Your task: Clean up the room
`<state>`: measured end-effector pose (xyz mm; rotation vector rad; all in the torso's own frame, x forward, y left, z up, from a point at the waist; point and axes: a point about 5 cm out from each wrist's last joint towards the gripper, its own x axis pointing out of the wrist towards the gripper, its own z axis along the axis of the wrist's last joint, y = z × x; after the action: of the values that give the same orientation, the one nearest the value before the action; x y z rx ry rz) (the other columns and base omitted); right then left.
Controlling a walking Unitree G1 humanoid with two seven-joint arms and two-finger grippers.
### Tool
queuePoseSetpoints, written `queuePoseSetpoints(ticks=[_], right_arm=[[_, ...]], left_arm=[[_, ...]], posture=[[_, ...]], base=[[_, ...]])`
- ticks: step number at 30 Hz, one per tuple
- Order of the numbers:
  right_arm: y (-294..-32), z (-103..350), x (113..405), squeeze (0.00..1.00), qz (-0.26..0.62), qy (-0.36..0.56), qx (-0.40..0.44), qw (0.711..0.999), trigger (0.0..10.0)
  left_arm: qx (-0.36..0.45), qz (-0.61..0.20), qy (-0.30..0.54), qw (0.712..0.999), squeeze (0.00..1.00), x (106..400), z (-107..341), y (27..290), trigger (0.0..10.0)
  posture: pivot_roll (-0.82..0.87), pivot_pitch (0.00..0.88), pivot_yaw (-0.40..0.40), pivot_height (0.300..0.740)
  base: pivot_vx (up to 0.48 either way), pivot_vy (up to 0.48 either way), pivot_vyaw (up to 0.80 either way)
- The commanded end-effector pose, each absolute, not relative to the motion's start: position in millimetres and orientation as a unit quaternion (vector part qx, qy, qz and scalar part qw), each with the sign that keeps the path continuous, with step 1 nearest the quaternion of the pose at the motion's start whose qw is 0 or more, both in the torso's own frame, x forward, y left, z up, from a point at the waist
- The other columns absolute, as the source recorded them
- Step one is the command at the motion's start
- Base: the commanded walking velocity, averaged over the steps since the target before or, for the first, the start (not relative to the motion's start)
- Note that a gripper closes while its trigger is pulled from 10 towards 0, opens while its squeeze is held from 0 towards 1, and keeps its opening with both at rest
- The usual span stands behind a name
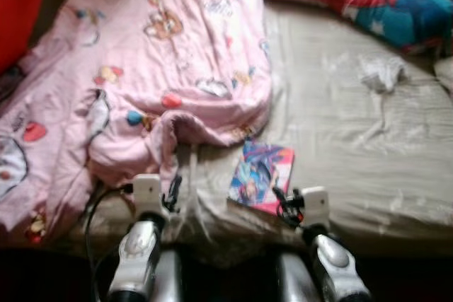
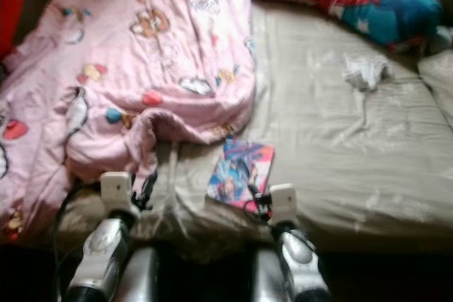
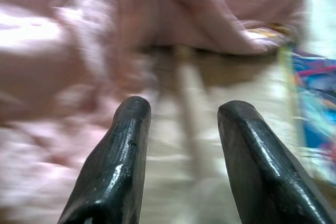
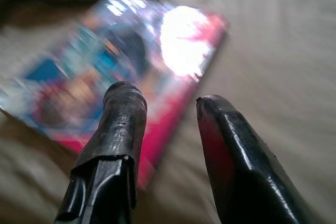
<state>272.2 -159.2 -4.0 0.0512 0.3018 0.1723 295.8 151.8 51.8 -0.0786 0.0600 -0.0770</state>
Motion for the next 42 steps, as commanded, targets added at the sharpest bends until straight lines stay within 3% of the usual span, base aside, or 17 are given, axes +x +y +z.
queuePoseSetpoints(ticks=[1, 13, 14, 15, 16, 23, 33, 42], right_arm=[[-156, -5, 273, 1.00, 0.095, 0.158, 0.033, 0.982, 10.0], [-141, 4, 292, 1.00, 0.089, 0.170, 0.068, 0.979, 10.0], [-141, 4, 294, 0.90, 0.079, 0.174, 0.076, 0.979, 10.0], [-141, 4, 295, 0.90, 0.073, 0.176, 0.081, 0.978, 10.0], [-140, 6, 298, 0.00, 0.058, 0.180, 0.099, 0.977, 10.0], [-138, 14, 310, 0.00, 0.018, 0.182, 0.173, 0.968, 10.0], [-151, 22, 316, 0.00, -0.025, 0.154, 0.192, 0.969, 10.0], [-162, 22, 313, 0.00, -0.040, 0.135, 0.196, 0.970, 10.0]], left_arm=[[-0.037, -0.033, 0.041, 0.998, 0.00, 292, 47, 158, 10.0], [-0.015, -0.017, 0.012, 1.000, 0.00, 299, 66, 177, 10.0], [-0.012, -0.014, 0.011, 1.000, 0.00, 300, 68, 180, 10.0], [-0.010, -0.012, 0.010, 1.000, 0.00, 300, 69, 182, 10.0], [-0.006, -0.009, 0.008, 1.000, 0.00, 300, 70, 187, 10.0], [0.014, -0.001, 0.010, 1.000, 0.00, 292, 74, 200, 10.0], [0.035, 0.018, 0.027, 0.999, 0.00, 278, 73, 222, 10.0], [0.036, 0.018, 0.029, 0.999, 0.00, 280, 74, 221, 10.0]], posture=[[-0.04, 0.218, -0.044, 0.595], [0.03, 0.284, -0.033, 0.595], [0.04, 0.290, -0.029, 0.595], [0.05, 0.293, -0.027, 0.595], [0.07, 0.303, -0.017, 0.595], [0.11, 0.343, 0.015, 0.595], [0.14, 0.346, 0.044, 0.595], [0.13, 0.311, 0.042, 0.595]], base=[[0.000, 0.000, 0.00], [0.000, 0.000, 0.00], [0.000, 0.000, 0.00], [0.000, 0.000, 0.00], [0.000, 0.000, 0.00], [0.000, 0.000, 0.00], [0.000, 0.000, 0.00], [0.000, 0.000, 0.00]])
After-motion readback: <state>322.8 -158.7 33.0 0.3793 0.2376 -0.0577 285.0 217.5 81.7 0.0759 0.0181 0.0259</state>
